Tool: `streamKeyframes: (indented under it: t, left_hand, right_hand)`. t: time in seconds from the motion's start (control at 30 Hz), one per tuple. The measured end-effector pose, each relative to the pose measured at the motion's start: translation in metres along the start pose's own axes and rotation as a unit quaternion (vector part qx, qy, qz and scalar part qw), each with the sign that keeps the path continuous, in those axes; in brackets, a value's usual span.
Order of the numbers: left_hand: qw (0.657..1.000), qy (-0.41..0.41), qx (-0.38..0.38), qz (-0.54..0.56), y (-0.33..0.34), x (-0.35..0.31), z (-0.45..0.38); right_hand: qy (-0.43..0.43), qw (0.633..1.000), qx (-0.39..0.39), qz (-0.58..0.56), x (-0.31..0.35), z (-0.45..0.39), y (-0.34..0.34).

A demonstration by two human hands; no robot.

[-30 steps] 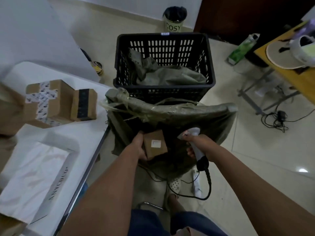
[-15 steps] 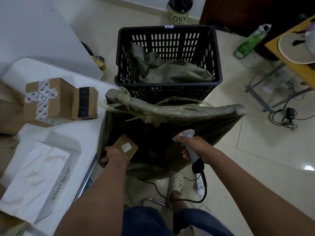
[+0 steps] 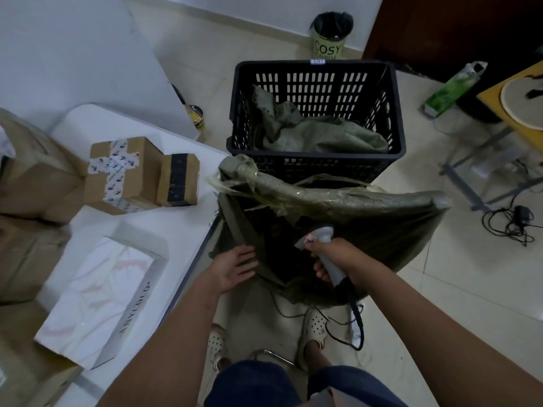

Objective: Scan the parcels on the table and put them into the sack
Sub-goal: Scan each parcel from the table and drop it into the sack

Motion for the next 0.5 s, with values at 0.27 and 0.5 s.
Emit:
streamKeyframes:
  t: [0.27,0.5]
  left_hand:
    - [0.923,0.276,-0.089,-0.253,-0.066,-0.103,0.047]
    - [0.641,0.41,-0.109,-0.64,-0.099,-0.17,0.037]
  right_hand:
    - [-0.082,0.988,0.073,0.11,0.077,0.048,0.072]
    - [-0.169,0.978,0.062,0.102,0.13,0.081,0.128]
Point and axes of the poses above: each hand's wrist, its own z-axis away from the middle knuckle, its own y-axis out of the palm, x = y × z, the point moved 5 cm from there along -z, towards the middle knuckle, and after that the axes turned 15 degrees about y, right-handed, at the moved point
